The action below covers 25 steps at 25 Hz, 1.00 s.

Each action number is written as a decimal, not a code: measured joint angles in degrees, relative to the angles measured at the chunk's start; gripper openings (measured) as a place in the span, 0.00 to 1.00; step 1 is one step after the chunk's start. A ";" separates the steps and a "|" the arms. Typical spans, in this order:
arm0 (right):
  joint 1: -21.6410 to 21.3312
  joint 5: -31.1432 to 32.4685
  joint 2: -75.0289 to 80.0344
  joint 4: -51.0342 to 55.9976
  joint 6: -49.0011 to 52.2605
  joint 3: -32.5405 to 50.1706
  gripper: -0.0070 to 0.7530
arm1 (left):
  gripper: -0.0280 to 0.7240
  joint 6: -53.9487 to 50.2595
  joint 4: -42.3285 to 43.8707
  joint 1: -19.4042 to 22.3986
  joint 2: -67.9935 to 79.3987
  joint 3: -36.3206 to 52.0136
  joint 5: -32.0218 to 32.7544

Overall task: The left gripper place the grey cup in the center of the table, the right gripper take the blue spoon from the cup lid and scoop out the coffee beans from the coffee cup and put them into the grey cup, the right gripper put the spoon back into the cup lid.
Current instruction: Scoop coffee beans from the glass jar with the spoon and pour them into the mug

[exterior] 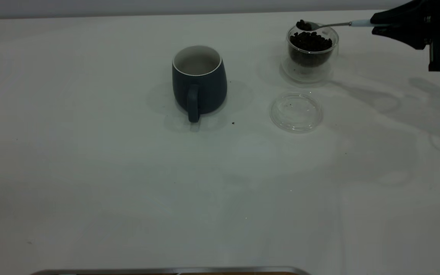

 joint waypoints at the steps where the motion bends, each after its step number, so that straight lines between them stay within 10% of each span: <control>1: 0.00 1.29 0.00 0.00 -0.06 -0.05 0.15 | 0.79 -0.07 0.00 0.00 0.00 0.00 0.00; 25: 17.88 0.01 0.00 -0.06 1.63 -4.49 0.15 | 0.79 -0.07 0.00 0.00 0.00 0.00 0.00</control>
